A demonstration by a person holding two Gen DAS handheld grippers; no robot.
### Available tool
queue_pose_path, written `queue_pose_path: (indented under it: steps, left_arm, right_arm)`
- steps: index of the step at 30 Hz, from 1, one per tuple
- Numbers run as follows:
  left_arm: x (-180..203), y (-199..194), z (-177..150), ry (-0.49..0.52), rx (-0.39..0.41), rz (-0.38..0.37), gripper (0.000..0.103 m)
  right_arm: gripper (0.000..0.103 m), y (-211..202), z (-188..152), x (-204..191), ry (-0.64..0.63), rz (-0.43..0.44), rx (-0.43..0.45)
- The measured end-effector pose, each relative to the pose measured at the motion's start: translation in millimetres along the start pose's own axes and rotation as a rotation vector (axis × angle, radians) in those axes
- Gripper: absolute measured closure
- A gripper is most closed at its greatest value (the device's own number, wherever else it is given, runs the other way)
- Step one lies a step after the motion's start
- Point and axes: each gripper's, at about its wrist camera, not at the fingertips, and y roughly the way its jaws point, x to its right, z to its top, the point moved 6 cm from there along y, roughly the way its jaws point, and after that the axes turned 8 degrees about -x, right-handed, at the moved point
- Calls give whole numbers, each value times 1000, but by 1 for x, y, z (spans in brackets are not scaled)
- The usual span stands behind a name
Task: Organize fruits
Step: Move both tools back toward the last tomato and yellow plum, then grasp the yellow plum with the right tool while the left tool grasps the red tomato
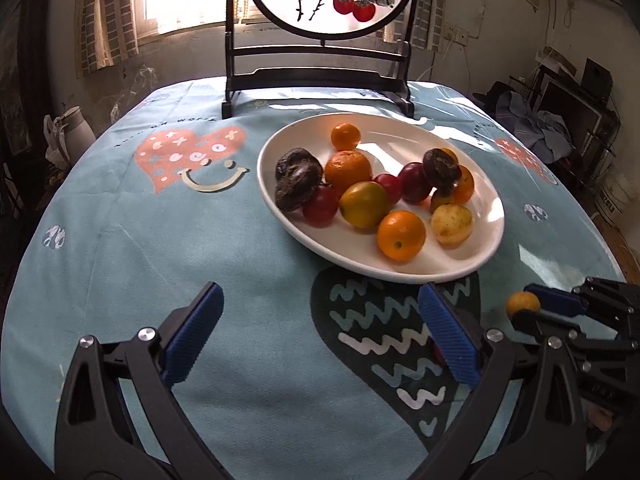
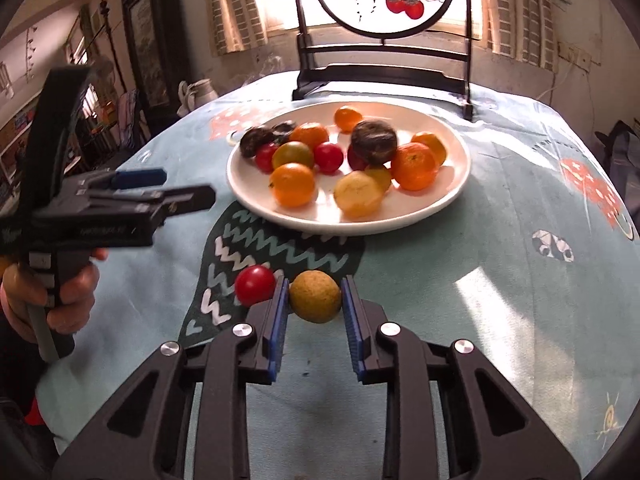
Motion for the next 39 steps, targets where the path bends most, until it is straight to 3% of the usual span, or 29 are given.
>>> queue_pose_path:
  steps: [7,12,14,23,39]
  left_arm:
    - [69,-15,-24,259,25,-126,13]
    - [92,-1,-40,340,-35,-149,43]
    - [94,4,-41,343,-47,-146,51]
    - [87,24,-37,302,-103,-123,67]
    - [87,36,-39,297,-123,-77,73]
  right_arm:
    - [76,-4,2,45,188,-55,10]
    - [76,3,-1,50,216,-42,-24]
    - [76,3,-1,49,214,-46,-24]
    - [76,0,-1,48,220,-28,-16]
    - [76,-3,0,43,208,-17,-4]
